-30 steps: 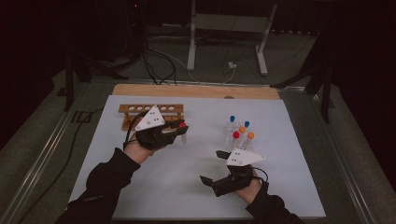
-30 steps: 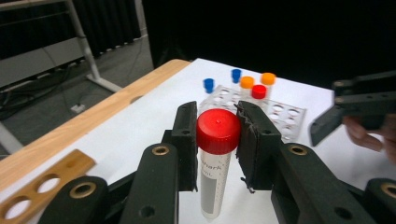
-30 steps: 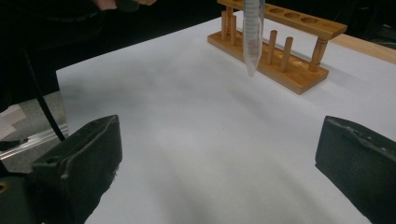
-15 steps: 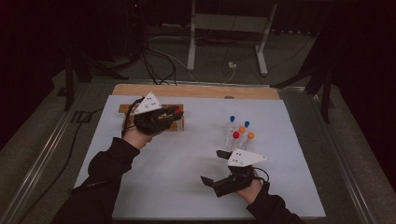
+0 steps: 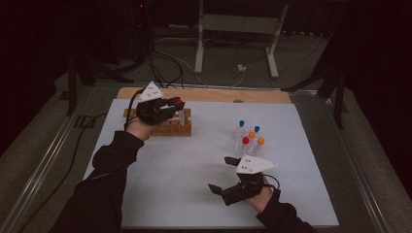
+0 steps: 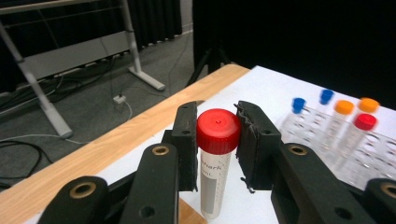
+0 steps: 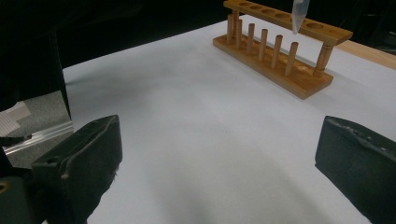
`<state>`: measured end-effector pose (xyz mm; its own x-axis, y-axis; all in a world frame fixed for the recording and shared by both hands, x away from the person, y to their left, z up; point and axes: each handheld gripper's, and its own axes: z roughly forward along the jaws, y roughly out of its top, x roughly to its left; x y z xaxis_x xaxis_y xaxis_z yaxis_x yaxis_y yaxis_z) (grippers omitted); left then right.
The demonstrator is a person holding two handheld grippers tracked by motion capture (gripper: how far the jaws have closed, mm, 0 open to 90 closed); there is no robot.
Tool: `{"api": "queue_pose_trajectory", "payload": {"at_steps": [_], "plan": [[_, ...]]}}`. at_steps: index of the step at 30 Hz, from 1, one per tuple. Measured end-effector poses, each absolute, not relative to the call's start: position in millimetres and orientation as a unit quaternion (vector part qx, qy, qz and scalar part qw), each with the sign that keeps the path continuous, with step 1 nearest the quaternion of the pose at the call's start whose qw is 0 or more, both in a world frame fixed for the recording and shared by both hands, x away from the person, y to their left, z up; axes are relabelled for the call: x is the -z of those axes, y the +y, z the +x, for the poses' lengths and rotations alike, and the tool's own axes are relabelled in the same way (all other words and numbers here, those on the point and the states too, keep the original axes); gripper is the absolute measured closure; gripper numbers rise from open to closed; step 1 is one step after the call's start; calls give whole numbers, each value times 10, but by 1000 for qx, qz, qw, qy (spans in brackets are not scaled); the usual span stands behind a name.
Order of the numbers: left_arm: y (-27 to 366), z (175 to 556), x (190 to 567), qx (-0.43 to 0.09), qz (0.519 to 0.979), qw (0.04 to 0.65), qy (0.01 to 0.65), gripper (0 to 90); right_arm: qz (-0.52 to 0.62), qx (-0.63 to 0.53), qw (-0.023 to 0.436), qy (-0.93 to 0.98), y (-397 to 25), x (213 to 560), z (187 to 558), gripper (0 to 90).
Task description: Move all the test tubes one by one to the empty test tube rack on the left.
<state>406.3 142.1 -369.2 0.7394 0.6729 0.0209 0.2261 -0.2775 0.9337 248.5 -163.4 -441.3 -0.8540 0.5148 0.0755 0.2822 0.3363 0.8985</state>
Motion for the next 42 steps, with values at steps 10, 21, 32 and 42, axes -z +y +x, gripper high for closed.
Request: {"api": "queue_pose_trajectory", "payload": {"at_steps": [10,21,32,42], "plan": [[1494,4297,3672,-229,757,529,307,714,244,-520,108,812,-1647,4422,2486,6],[1555,4497,3841,-240,741,530,334,714,244,-525,100,809,-1679,4424,2495,6],[1526,4601,4086,-232,744,513,360,713,239,-525,95,811,-1683,4428,2494,6],[1448,4618,4301,-221,754,497,369,713,240,-524,94,812,-1683,4431,2495,6]]}}
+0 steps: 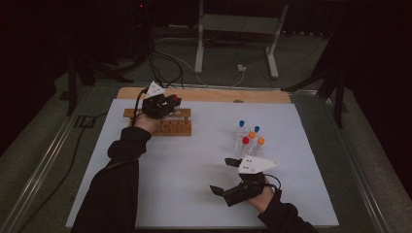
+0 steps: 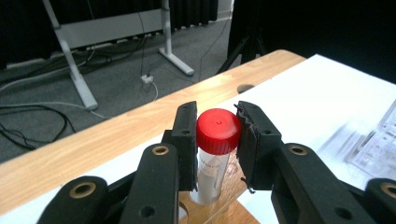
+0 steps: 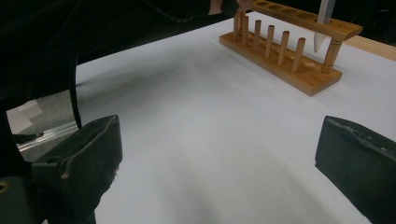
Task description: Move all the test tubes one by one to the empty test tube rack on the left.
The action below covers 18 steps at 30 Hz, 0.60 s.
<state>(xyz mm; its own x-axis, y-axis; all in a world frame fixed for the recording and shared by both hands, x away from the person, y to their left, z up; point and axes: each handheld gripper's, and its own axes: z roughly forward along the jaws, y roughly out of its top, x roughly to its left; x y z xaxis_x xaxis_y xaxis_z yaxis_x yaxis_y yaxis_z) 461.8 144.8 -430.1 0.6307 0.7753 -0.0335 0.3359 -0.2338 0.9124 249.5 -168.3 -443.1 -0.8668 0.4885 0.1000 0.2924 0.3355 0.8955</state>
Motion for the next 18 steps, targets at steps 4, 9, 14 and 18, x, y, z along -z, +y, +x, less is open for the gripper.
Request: {"api": "queue_pose_trajectory", "payload": {"at_steps": [4,9,14,18], "plan": [[1441,4622,4355,-219,755,492,373,713,240,-523,94,813,-1682,4434,2498,6],[1420,4630,4430,-218,761,482,375,713,240,-525,92,811,-1687,4433,2499,6],[1405,4641,4460,-217,764,477,377,712,240,-523,94,812,-1693,4433,2496,6],[1396,4635,4455,-222,769,470,371,711,240,-527,95,810,-1706,4435,2507,6]]}}
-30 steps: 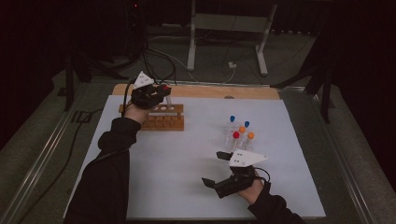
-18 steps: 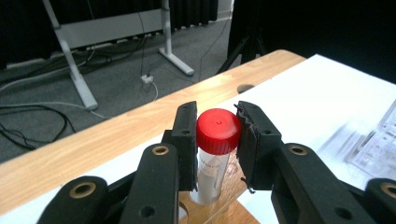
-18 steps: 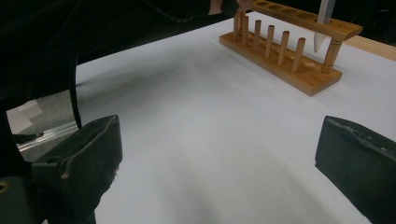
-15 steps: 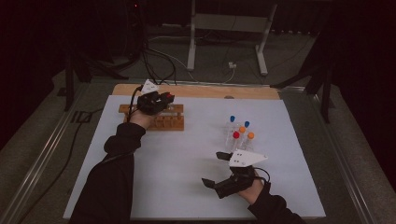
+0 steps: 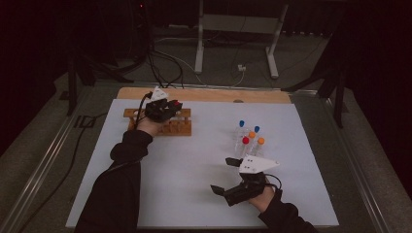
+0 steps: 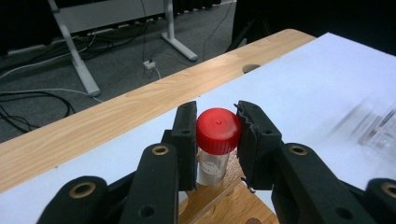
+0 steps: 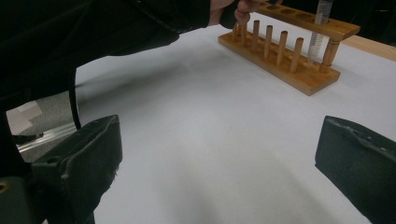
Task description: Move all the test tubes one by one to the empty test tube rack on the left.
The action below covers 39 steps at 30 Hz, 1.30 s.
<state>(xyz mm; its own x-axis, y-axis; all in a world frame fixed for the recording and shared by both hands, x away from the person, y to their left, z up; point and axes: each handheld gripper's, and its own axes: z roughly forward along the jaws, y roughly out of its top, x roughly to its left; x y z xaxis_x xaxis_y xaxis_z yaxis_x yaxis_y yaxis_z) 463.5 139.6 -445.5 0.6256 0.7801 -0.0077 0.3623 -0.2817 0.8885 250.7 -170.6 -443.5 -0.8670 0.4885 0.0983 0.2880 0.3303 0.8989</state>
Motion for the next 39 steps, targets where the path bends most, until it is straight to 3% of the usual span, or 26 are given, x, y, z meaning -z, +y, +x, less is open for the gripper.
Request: {"api": "queue_pose_trajectory", "payload": {"at_steps": [5,20,28,39], "plan": [[1413,4628,4446,-210,770,476,369,693,235,-531,100,808,-1706,4436,2498,6],[1468,4363,4119,-194,759,515,349,193,229,-532,134,804,-1745,4375,2504,6],[1481,4142,3992,-154,769,534,315,23,248,-525,151,800,-1840,4283,2534,6],[1488,3769,3999,-131,776,544,291,22,277,-518,197,785,-2041,4174,2597,6]]}}
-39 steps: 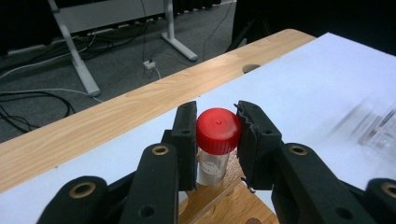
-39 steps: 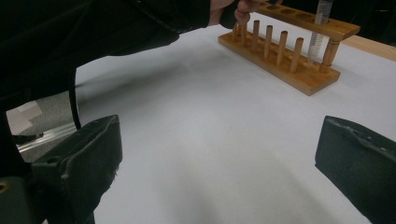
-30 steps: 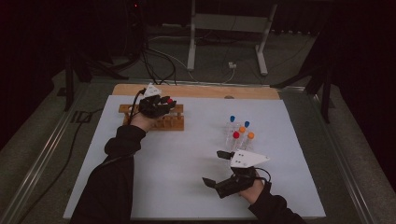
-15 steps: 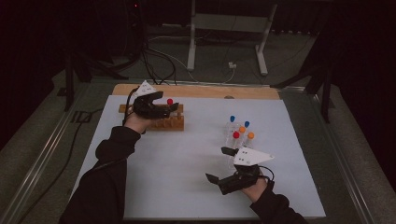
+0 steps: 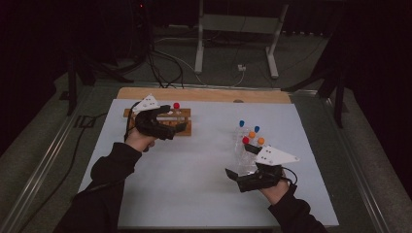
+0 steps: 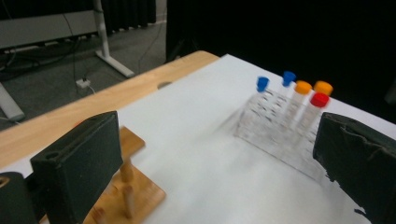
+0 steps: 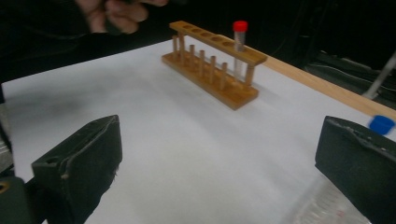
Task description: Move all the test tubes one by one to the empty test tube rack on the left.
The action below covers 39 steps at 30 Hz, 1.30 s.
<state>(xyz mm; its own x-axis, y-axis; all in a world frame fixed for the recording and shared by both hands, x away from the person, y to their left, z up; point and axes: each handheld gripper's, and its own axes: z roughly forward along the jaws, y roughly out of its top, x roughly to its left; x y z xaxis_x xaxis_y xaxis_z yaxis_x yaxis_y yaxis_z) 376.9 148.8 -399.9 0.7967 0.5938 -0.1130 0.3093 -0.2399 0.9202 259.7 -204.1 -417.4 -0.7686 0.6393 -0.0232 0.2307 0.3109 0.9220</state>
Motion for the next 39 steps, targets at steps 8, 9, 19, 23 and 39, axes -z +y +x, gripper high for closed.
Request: {"api": "queue_pose_trajectory", "payload": {"at_steps": [8,9,19,23,39], "plan": [[1544,3479,4142,-108,784,543,282,22,306,-502,215,780,-2202,4153,2681,7],[1544,3442,4161,-106,785,543,280,22,310,-500,218,779,-2221,4153,2691,6],[1540,3106,4310,-103,783,555,262,22,345,-489,221,770,-2306,4214,2783,6],[1514,3012,4372,-102,783,558,256,22,355,-472,225,775,-2303,4265,2812,35],[1439,2945,4453,-89,792,553,243,22,407,-417,220,782,-2251,4503,3006,508]]}}
